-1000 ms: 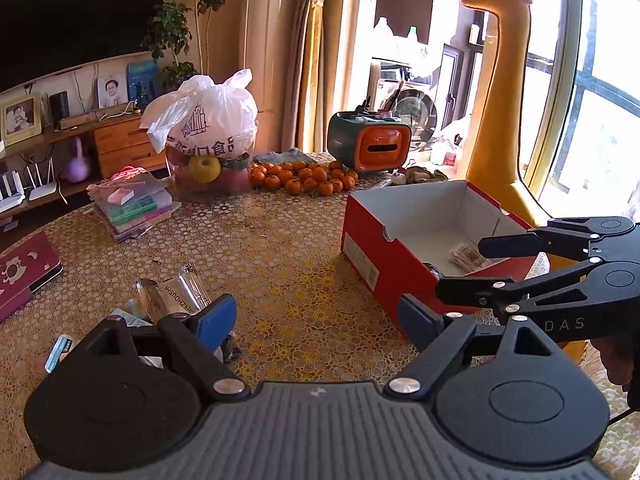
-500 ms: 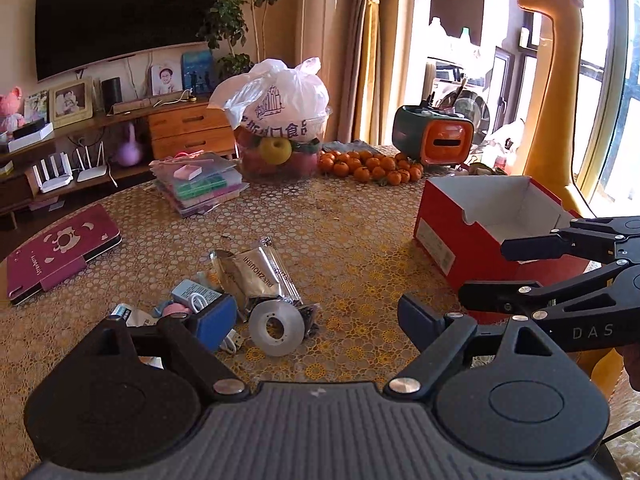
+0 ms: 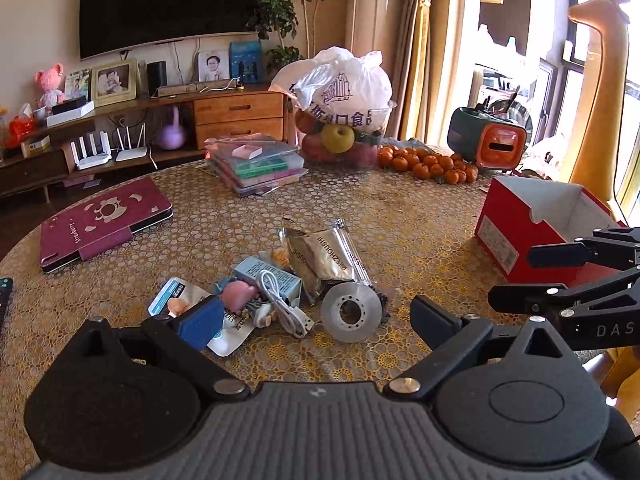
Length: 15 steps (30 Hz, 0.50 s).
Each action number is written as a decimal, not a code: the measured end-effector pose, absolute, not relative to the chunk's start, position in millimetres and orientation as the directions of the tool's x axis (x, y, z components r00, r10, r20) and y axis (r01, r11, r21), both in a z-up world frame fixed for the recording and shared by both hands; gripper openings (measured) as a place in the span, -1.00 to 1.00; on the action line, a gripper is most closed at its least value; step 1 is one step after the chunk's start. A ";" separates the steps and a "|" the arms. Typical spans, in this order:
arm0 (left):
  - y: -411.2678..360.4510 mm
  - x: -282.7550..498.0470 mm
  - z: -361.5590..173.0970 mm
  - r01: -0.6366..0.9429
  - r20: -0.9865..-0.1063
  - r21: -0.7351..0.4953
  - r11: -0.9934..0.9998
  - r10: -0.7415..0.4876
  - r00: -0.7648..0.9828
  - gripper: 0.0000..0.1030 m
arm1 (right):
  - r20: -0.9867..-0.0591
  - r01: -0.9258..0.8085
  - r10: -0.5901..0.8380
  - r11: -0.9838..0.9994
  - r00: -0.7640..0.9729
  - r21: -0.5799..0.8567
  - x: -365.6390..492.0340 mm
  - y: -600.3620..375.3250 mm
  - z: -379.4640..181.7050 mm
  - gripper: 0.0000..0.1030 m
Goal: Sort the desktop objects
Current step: 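Grasp the white sachet with the left tool while the right tool grasps the small black bag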
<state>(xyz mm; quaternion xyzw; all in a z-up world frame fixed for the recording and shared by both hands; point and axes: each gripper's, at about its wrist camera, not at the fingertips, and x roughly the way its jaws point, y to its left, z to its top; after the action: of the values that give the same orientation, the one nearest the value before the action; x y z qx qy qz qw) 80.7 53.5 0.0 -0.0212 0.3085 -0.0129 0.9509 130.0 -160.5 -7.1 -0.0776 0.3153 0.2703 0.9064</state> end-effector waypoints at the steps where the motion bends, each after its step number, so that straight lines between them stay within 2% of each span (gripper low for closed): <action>1: 56.5 81.5 -2.0 0.007 -0.589 -0.049 0.999 -0.034 0.807 0.94 | -0.614 -0.542 0.444 0.840 0.652 0.032 130.8 -158.7 -8.5 0.38; 15: 97.2 99.3 -26.7 -0.067 -0.601 -0.033 0.997 0.034 0.798 0.94 | -0.635 -0.582 0.445 0.813 0.632 -0.008 144.0 -130.3 -32.6 0.38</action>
<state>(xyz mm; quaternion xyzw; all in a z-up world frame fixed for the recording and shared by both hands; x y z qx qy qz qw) 99.3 97.2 -26.7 -0.0265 0.3163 0.0265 0.9479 144.0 -130.3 -32.6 -0.1066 0.3198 0.2863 0.8969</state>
